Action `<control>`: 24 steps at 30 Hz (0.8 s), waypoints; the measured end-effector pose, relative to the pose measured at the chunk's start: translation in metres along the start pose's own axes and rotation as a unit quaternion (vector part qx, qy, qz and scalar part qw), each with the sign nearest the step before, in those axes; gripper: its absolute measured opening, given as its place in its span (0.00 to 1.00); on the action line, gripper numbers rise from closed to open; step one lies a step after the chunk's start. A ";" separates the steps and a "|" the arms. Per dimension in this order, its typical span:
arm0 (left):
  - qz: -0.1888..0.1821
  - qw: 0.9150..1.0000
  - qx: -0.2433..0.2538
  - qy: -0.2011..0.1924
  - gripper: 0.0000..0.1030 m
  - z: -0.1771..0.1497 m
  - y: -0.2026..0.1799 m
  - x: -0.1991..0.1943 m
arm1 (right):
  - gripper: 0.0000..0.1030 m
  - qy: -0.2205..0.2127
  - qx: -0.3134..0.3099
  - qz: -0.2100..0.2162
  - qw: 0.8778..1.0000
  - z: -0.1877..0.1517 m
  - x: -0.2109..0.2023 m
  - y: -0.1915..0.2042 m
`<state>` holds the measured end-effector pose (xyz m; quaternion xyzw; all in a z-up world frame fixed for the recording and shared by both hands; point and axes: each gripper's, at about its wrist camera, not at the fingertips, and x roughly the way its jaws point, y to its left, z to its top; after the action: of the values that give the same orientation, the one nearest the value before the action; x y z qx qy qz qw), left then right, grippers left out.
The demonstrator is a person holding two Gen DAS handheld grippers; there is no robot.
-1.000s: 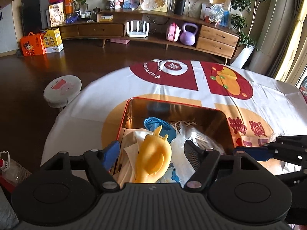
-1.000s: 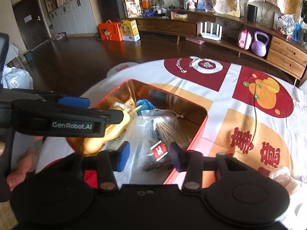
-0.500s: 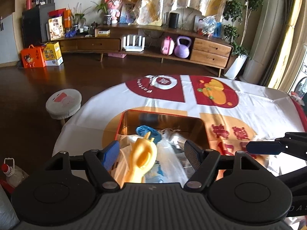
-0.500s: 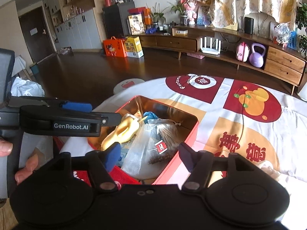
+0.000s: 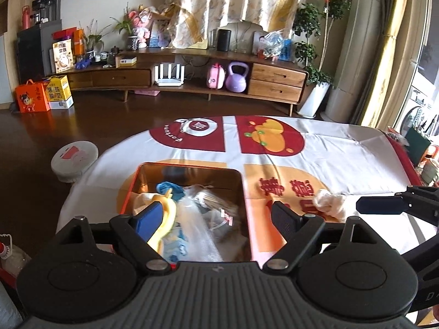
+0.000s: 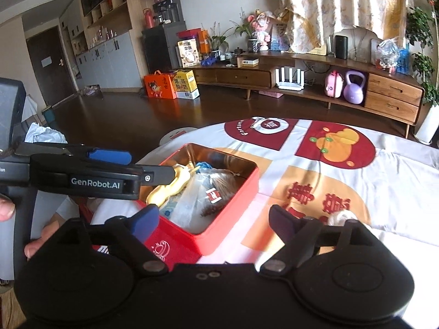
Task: Organize soft objects
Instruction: 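Move both open tools back over the white gauze and wipe packet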
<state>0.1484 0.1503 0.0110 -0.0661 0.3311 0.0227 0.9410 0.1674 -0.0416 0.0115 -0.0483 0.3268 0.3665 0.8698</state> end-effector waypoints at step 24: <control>-0.068 0.997 0.033 0.014 0.98 -0.013 -0.126 0.053 | 0.97 0.003 0.028 -0.103 0.994 -0.082 -0.055 -0.104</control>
<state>0.1929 0.0233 -0.0188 -0.0579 0.3395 -0.0534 0.9373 0.1651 -0.1773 -0.0355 -0.0586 0.3327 0.2661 0.9028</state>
